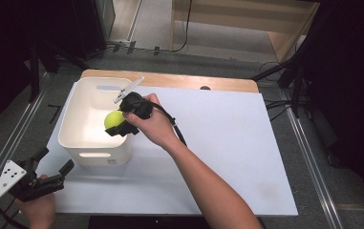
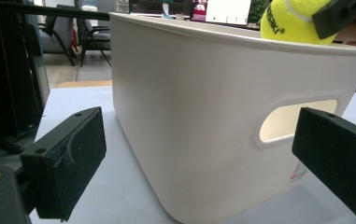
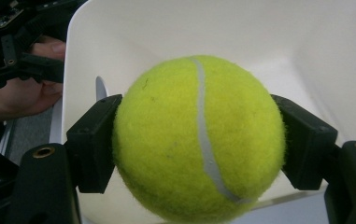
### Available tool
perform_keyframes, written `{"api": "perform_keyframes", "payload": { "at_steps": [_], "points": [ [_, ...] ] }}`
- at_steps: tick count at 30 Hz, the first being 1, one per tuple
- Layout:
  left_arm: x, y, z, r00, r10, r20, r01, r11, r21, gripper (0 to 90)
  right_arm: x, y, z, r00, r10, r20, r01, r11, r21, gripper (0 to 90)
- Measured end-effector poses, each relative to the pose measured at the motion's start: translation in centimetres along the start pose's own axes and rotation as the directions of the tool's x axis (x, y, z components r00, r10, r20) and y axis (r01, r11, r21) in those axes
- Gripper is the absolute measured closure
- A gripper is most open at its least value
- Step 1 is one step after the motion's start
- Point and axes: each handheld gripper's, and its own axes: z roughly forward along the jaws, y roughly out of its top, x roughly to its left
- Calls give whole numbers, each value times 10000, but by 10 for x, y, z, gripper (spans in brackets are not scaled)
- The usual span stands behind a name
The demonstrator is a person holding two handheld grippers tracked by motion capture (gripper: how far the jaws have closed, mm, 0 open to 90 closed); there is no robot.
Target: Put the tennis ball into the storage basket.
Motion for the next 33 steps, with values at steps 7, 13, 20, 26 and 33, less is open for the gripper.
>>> {"api": "perform_keyframes", "payload": {
  "at_steps": [7,13,20,26,33],
  "points": [
    [0,0,0,10000,-16,28,16,10000,-11,28,1,-2,10,9999,-130,61,128,9993,341,232],
    [0,0,0,10000,-47,10,47,10000,-55,28,2,-5,17,9993,-374,48,370,9971,666,229],
    [0,0,0,10000,-50,19,51,10000,-63,28,3,-5,18,9989,-467,83,459,9962,735,221],
    [0,0,0,10000,-39,49,39,10000,-33,28,3,-5,11,9991,-423,27,421,9978,521,168],
    [-1,0,0,10000,-2,17,2,10000,35,28,2,-9,-1,9989,-379,292,374,9992,157,109]
  ]
}}
